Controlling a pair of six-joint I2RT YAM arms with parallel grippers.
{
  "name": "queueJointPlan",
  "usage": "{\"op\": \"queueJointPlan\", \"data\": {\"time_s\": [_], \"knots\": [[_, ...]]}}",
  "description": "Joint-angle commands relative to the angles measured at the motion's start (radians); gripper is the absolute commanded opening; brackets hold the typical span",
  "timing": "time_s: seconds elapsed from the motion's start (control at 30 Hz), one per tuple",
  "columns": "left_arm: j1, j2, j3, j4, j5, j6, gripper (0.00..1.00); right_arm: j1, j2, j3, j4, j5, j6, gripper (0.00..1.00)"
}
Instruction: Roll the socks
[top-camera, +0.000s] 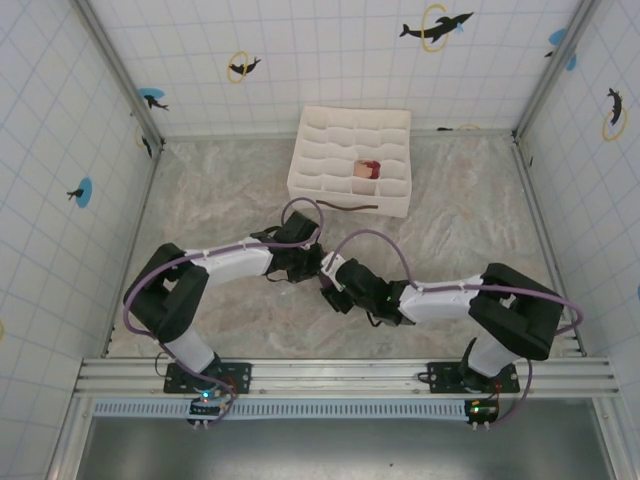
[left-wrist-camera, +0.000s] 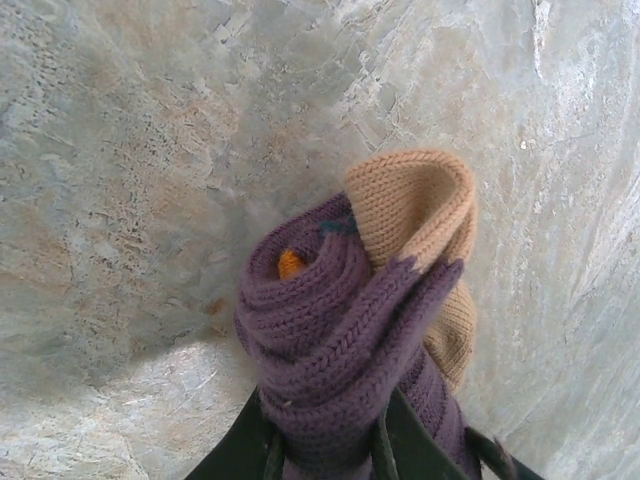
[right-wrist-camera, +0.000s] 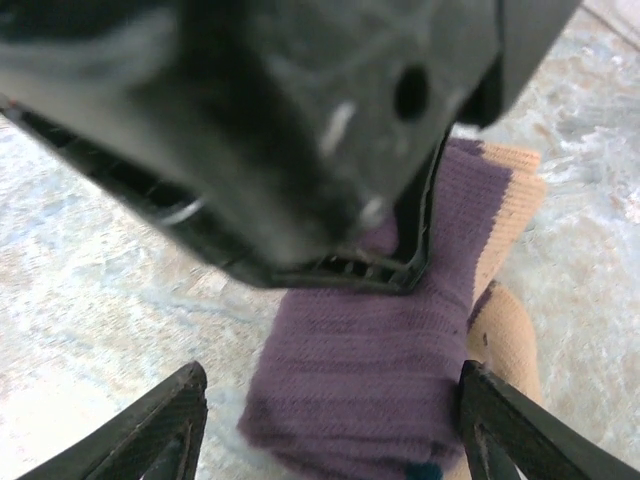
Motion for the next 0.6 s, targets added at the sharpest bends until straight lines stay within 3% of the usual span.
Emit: {"op": "queueJointPlan", "data": {"time_s": [0.0,0.23,0.3,0.4,0.57], "knots": [[0.007,-0.004,-0.035,-0.092,-0.008,0.018,0.0,-0.014,0.064,0.043,0.05,0.043,-0.009,0.64],[0.008,-0.03,-0.061,-0.056,-0.014,0.015,0.02,-0.086,0.111,-0.016,0.06,-0.089,0.088,0.37],[0.012,-0.039,-0.068,-0.039,-0.01,0.018,0.19,-0.107,0.105,-0.046,0.06,-0.132,0.123,0.29],[0.016,-0.059,-0.081,0.0,0.001,0.015,0.55,-0.157,0.095,-0.101,0.09,-0.24,0.19,0.22],[0.016,-0.107,-0.132,0.14,0.041,0.011,0.77,-0.256,0.117,-0.169,0.167,-0.426,0.296,0.22]]}}
